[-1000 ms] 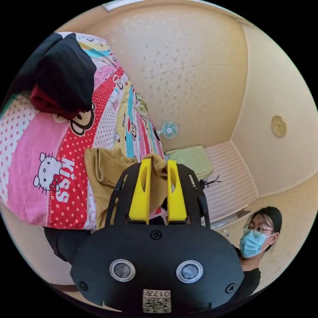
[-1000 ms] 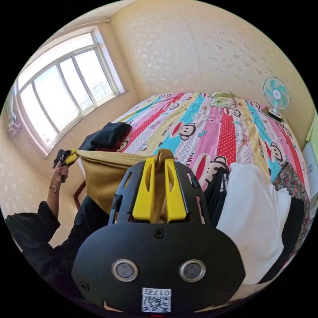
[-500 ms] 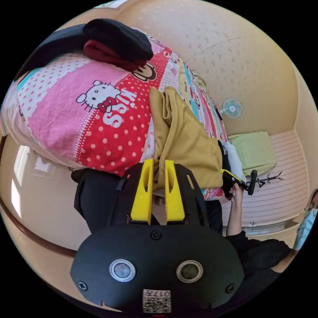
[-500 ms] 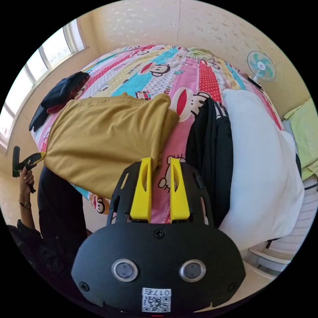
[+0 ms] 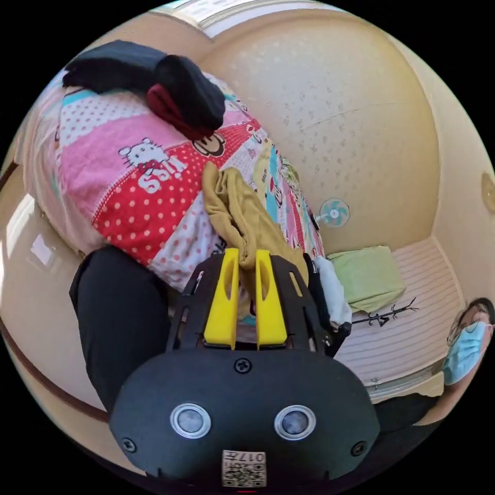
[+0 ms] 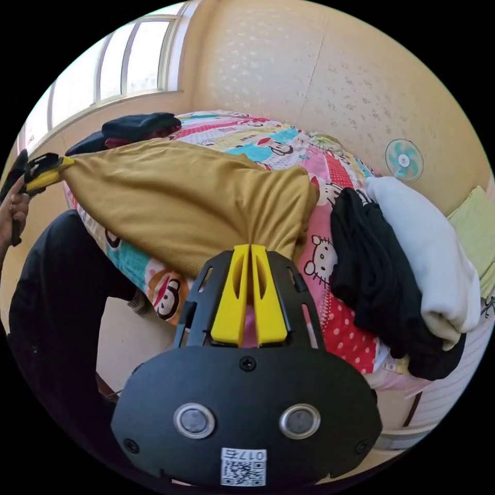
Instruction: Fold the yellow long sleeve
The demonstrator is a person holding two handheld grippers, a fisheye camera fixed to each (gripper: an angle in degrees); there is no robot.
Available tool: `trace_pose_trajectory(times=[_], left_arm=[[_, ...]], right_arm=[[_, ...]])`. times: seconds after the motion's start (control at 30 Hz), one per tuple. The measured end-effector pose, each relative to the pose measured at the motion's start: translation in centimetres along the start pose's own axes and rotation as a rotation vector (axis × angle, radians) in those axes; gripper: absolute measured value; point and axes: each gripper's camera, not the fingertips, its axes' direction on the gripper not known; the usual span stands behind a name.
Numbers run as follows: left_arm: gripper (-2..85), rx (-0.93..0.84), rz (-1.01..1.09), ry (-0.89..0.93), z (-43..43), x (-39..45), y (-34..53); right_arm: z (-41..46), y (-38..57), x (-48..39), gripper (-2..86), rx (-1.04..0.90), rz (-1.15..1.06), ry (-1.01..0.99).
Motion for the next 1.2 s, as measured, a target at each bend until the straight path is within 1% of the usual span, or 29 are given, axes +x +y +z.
trace_pose_trajectory(times=[0.03, 0.07, 0.13, 0.2, 0.3, 0.37, 0.43, 0.5, 0.57, 0.63, 0.67, 0.7, 0.73, 0.77, 0.8, 0.83, 0.87, 0.9, 0.93, 0.97, 1.0, 1.03, 1.1, 1.17, 1.2], left_arm=[[5.2, -0.035, 0.122, -0.024, 1.3, 4.3, -0.9], [5.2, -0.058, 0.177, -0.027, 2.2, 6.4, -1.3], [5.2, -0.148, 0.351, 0.035, 6.9, 13.8, -1.4], [5.2, -0.239, 0.452, 0.089, 11.1, 17.9, -0.2], [5.3, -0.366, 0.553, 0.156, 17.7, 22.0, 3.0], [6.2, -0.463, 0.537, 0.194, 21.4, 22.5, 4.5], [10.1, -0.592, 0.487, 0.263, 24.8, 21.9, 5.9], [13.5, -0.597, 0.446, 0.282, 24.8, 21.0, 6.0], [14.1, -0.506, 0.434, 0.249, 22.6, 19.9, 5.4], [14.4, -0.343, 0.402, 0.136, 18.8, 17.9, 3.9], [14.5, -0.303, 0.378, 0.097, 18.0, 17.2, 3.6], [14.9, -0.232, 0.309, 0.023, 16.5, 15.4, 2.9], [15.6, -0.186, 0.223, -0.013, 15.5, 13.3, 2.4], [16.2, -0.178, 0.184, -0.010, 15.3, 12.2, 2.2], [17.4, -0.196, 0.114, 0.018, 15.4, 10.2, 2.0], [17.9, -0.256, 0.055, 0.045, 16.2, 8.4, 2.0], [18.1, -0.292, 0.029, 0.052, 16.8, 7.6, 2.1], [18.0, -0.357, -0.012, 0.060, 18.0, 6.3, 2.5], [17.4, -0.366, -0.021, 0.080, 18.6, 5.5, 3.0], [16.8, -0.348, -0.023, 0.081, 18.5, 5.2, 3.3], [14.3, -0.329, -0.026, 0.081, 18.2, 4.9, 3.5], [10.6, -0.376, -0.033, 0.141, 18.7, 4.7, 3.6], [9.6, -0.449, -0.081, 0.221, 19.5, 4.3, 3.6], [7.9, -0.451, -0.107, 0.260, 18.8, 4.2, 3.1], [7.5, -0.440, -0.110, 0.301, 18.0, 4.5, 2.5]], right_arm=[[-0.4, 0.5, -0.1, 0.8, 0.016, -0.002, 0.012], [-0.6, 0.8, 0.0, 0.7, 0.030, 0.010, 0.011], [-2.2, 2.5, 1.6, 0.6, 0.108, 0.120, -0.003], [-3.8, 3.7, 3.4, 0.6, 0.173, 0.205, 0.003], [-5.8, 5.5, 5.8, 0.6, 0.245, 0.307, 0.112], [-6.2, 6.5, 6.7, 0.7, 0.256, 0.323, 0.153], [-5.9, 7.8, 7.9, 0.7, 0.250, 0.385, 0.123], [-6.0, 8.7, 8.5, 0.8, 0.265, 0.412, 0.068], [-6.3, 9.1, 8.9, 1.0, 0.277, 0.434, 0.047], [-7.1, 9.6, 9.2, 1.4, 0.317, 0.439, 0.019], [-7.4, 9.7, 9.2, 1.5, 0.336, 0.438, 0.008], [-8.2, 10.1, 9.2, 1.5, 0.388, 0.426, -0.021], [-8.9, 10.4, 8.9, 1.6, 0.452, 0.400, -0.062], [-9.3, 10.6, 8.8, 1.6, 0.483, 0.382, -0.087], [-9.7, 10.6, 8.3, 1.5, 0.529, 0.327, -0.151], [-9.7, 10.3, 7.8, 1.3, 0.529, 0.248, -0.234], [-9.4, 9.9, 7.6, 1.3, 0.500, 0.215, -0.264], [-7.9, 8.7, 7.2, 1.2, 0.359, 0.206, -0.251], [-5.6, 7.3, 6.8, 1.3, 0.148, 0.218, -0.163], [-5.0, 7.0, 6.6, 1.3, 0.099, 0.198, -0.147], [-5.7, 7.0, 6.5, 1.6, 0.112, 0.208, -0.123], [-6.7, 7.0, 6.6, 1.9, 0.117, 0.243, -0.125], [-8.6, 7.0, 6.9, 3.1, 0.115, 0.289, -0.138], [-12.6, 7.7, 6.9, 5.7, 0.241, 0.256, -0.194], [-16.0, 8.2, 6.6, 8.3, 0.366, 0.166, -0.258]])
